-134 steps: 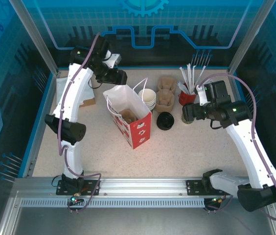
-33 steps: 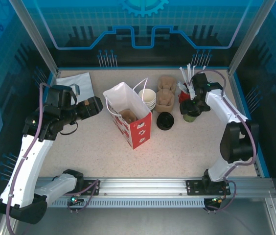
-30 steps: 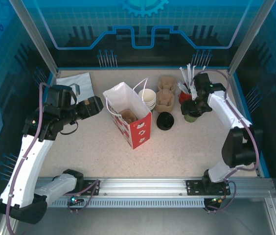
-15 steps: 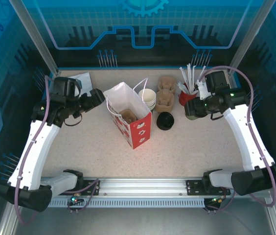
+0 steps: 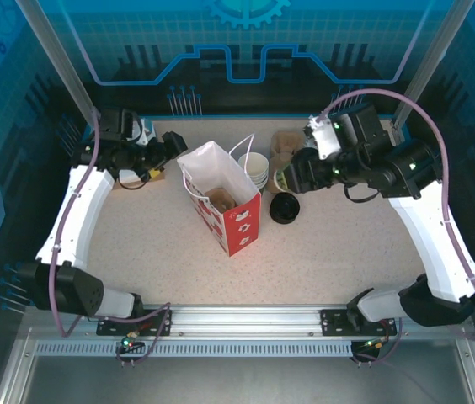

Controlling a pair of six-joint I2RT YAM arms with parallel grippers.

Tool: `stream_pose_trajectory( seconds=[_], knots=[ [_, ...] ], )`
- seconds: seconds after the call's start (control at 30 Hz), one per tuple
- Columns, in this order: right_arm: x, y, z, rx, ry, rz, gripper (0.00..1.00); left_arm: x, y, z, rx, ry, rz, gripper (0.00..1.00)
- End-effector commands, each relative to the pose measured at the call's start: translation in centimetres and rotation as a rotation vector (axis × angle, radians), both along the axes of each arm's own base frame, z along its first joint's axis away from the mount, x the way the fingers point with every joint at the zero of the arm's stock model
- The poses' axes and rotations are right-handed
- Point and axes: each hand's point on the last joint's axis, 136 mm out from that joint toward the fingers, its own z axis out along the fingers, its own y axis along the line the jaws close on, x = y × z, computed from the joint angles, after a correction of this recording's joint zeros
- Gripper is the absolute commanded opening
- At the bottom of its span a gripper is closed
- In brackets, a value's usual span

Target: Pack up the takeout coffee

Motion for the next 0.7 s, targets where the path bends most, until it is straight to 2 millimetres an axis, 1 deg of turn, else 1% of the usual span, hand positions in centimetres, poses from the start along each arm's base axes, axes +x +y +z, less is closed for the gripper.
stream_pose_trajectory(
  seconds=[0.0,0.13,0.27,0.4,0.47,0.57,0.67],
  knots=[
    [-0.5,2.2,0.1,0.001,0.029,0.032,0.79,0.3,-1.2,0.8,-0.052,-0.020,-0.072,0.92],
    [-0.7,5.2,1.1,0.007,0.005,0.097,0.79,0.5,-2.4,0.0,-0.075,0.000,-0.115,0.88],
    [-1.0,8.0,2.0,0.023,-0.019,0.161,0.78,0.1,-3.5,-1.1,-0.070,0.029,-0.149,0.86],
    [-1.0,10.1,1.9,0.025,-0.022,0.200,0.78,-0.1,-4.4,-2.5,-0.049,0.063,-0.173,0.82],
    [-0.8,10.9,1.8,0.025,-0.022,0.215,0.78,-0.2,-4.7,-2.9,-0.040,0.072,-0.178,0.77],
    [-0.4,12.0,1.3,0.009,-0.024,0.224,0.78,-0.2,-5.1,-3.3,-0.024,0.083,-0.185,0.67],
    [0.1,12.6,0.7,-0.017,-0.026,0.221,0.78,-0.3,-5.5,-3.4,-0.003,0.087,-0.183,0.56]
  ],
)
